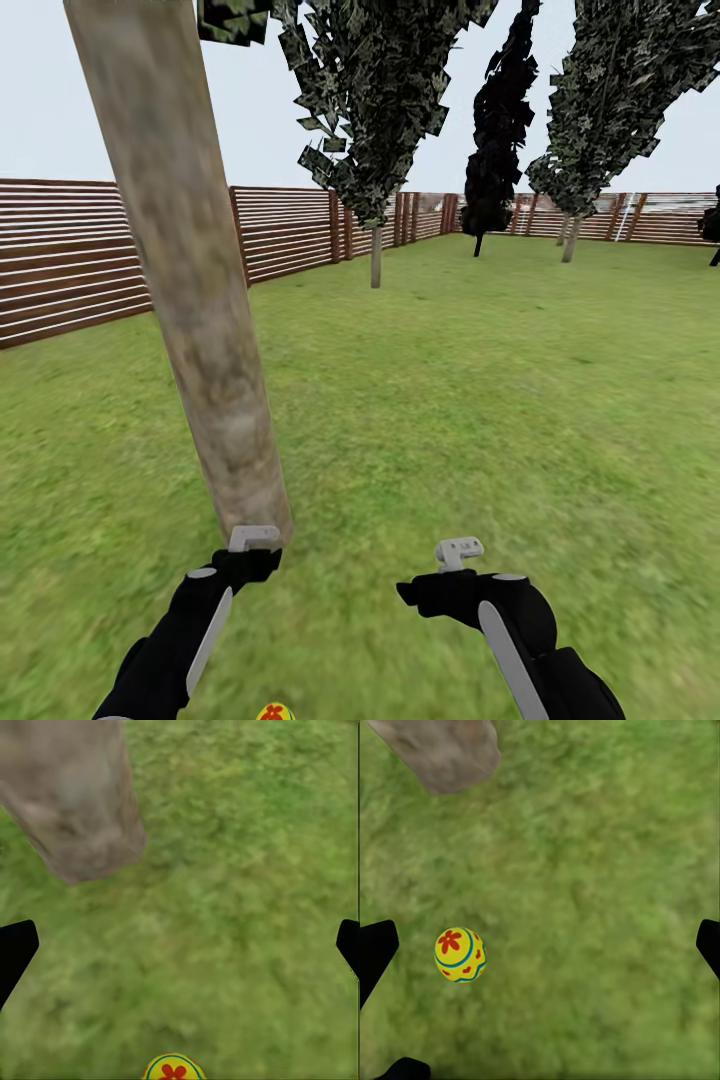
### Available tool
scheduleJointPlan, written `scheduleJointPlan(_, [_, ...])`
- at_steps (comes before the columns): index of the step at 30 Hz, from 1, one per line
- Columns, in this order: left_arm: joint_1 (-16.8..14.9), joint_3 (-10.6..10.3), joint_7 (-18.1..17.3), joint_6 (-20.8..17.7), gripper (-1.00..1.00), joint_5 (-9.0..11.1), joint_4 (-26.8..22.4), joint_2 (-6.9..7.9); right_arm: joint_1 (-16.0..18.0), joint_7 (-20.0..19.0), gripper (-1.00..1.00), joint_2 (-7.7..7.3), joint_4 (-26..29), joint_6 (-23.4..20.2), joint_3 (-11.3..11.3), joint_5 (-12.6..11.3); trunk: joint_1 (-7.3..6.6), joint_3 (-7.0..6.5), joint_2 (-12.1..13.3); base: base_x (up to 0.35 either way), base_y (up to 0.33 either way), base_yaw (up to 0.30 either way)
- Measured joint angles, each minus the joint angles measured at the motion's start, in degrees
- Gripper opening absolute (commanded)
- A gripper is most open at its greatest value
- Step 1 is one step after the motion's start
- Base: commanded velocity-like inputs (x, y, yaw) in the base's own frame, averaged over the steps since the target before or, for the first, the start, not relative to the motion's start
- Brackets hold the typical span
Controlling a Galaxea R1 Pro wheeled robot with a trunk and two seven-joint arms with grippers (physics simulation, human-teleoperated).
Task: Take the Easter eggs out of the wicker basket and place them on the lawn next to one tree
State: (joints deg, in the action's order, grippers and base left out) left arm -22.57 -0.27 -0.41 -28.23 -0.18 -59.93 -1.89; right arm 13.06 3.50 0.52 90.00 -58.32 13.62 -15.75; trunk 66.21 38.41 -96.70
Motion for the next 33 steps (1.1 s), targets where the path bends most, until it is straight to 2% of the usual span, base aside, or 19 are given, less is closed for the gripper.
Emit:
scheduleJointPlan(8, [0.00, 0.04, -0.23, -0.12, 1.00, 0.09, -0.07, 0.18, 0.00, 0.01, 1.00, 0.02, -0.05, 1.55, 0.35, 0.01, -1.76, -1.44, 3.21, 0.000, 0.000, 0.000])
scheduleJointPlan(24, [0.00, 0.00, -0.06, -0.11, 1.00, 0.02, -0.34, 0.21, 0.00, 0.00, 1.00, 0.00, -0.05, 1.85, 0.29, -0.02, -5.27, -4.31, 9.63, 0.000, 0.000, 0.000])
scheduleJointPlan(33, [0.12, -0.05, 0.08, -0.03, 1.00, -0.02, -0.69, 0.27, 0.00, 0.00, 1.00, 0.00, -0.05, 1.85, 0.20, -0.02, -5.27, -4.32, 9.64, -0.025, 0.000, 0.000])
